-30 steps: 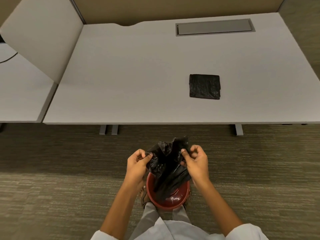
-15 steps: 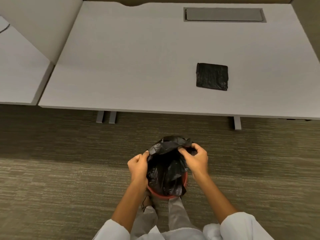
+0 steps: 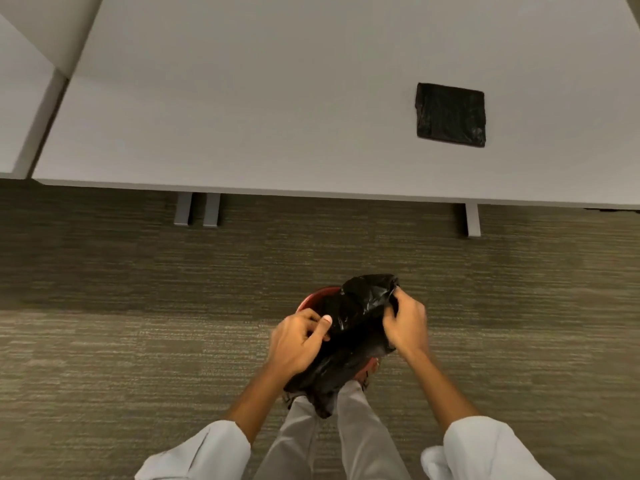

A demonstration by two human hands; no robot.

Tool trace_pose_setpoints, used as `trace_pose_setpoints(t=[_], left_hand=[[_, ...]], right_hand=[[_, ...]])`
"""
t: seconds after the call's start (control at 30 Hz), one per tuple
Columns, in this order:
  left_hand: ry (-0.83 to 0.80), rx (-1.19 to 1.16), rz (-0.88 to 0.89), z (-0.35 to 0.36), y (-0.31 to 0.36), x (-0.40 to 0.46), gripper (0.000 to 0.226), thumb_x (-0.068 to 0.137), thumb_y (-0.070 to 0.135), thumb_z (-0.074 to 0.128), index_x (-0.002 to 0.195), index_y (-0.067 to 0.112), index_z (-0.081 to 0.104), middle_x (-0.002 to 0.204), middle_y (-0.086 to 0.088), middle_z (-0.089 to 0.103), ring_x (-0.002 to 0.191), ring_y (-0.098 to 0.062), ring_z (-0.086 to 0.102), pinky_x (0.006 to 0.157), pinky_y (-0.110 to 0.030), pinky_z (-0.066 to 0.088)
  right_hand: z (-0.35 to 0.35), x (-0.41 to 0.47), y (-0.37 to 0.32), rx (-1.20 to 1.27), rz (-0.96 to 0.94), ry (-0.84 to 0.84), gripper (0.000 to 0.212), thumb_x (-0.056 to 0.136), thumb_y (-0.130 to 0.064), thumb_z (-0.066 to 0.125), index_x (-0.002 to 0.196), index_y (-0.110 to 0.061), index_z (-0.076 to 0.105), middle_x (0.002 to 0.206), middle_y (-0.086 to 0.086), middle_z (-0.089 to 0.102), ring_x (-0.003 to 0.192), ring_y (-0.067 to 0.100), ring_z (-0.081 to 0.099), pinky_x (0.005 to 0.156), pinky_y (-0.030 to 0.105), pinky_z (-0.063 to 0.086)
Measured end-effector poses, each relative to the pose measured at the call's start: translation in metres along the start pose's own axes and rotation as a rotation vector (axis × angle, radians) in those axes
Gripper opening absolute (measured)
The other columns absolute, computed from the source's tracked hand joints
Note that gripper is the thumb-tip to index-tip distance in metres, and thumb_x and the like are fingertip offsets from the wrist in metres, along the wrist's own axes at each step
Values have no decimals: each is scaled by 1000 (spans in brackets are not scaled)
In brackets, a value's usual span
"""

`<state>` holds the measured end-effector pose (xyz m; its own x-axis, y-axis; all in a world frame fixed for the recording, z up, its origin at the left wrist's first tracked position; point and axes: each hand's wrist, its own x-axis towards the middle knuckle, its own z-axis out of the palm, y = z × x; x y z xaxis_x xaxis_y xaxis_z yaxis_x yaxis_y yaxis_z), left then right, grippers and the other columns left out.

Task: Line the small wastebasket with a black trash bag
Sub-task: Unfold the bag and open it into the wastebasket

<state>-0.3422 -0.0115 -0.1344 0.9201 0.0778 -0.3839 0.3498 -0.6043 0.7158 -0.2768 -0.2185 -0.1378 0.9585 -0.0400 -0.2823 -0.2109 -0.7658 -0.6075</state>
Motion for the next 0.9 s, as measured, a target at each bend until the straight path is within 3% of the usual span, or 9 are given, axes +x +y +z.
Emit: trace_pose_setpoints(t=[0.1, 0.23, 0.3, 0.43, 0.6, 0.77, 0.9], left_hand=[[-67, 314, 152, 14, -31, 11, 48, 91, 57, 40, 99, 28, 78, 117, 10, 70, 95, -18, 69, 70, -32, 52], [-126, 468, 223, 38, -67, 28, 45, 80, 54, 54, 103, 21, 76, 111, 3, 73, 85, -23, 73, 64, -32, 57], [-145, 503, 193, 52, -85, 37, 44, 80, 49, 58, 108, 18, 73, 111, 2, 72, 80, -24, 73, 60, -31, 54], [-172, 556, 46, 87, -120, 64, 44, 91, 28, 51, 134, 20, 55, 133, 1, 61, 88, -27, 71, 66, -36, 52], [-255, 650, -19, 131, -172, 118, 61, 87, 6, 48, 143, 28, 45, 146, -4, 48, 96, -29, 69, 75, -41, 56], [-298, 772, 15, 158, -219, 177, 54, 89, 12, 48, 140, 30, 46, 139, -6, 50, 92, -33, 68, 73, -42, 54], [-271, 830, -11, 164, -244, 208, 53, 91, 13, 49, 141, 30, 45, 140, -11, 49, 95, -36, 68, 70, -41, 51]], right_hand=[[15, 11, 30, -171, -17, -114, 23, 86, 1, 59, 104, -10, 67, 97, 7, 72, 89, 27, 69, 76, 34, 54], [34, 30, 65, -343, -21, -269, 37, 79, -5, 68, 115, -13, 63, 109, 8, 72, 101, 32, 68, 81, 39, 56], [45, 40, 81, -415, -28, -353, 48, 77, -8, 73, 122, -16, 59, 114, 6, 70, 105, 31, 68, 81, 38, 56], [73, 66, 115, -543, -6, -505, 67, 75, -14, 80, 133, -18, 47, 124, 5, 63, 110, 33, 66, 82, 42, 57], [123, 110, 162, -706, 1, -638, 96, 77, -10, 76, 154, -23, 20, 144, 11, 47, 114, 36, 62, 86, 46, 56], [168, 161, 205, -727, -27, -703, 97, 77, -15, 74, 156, -27, 18, 141, 10, 50, 122, 36, 57, 93, 48, 54], [191, 188, 225, -735, -39, -686, 80, 82, -24, 69, 151, -33, 29, 129, 13, 60, 117, 38, 61, 93, 49, 54]])
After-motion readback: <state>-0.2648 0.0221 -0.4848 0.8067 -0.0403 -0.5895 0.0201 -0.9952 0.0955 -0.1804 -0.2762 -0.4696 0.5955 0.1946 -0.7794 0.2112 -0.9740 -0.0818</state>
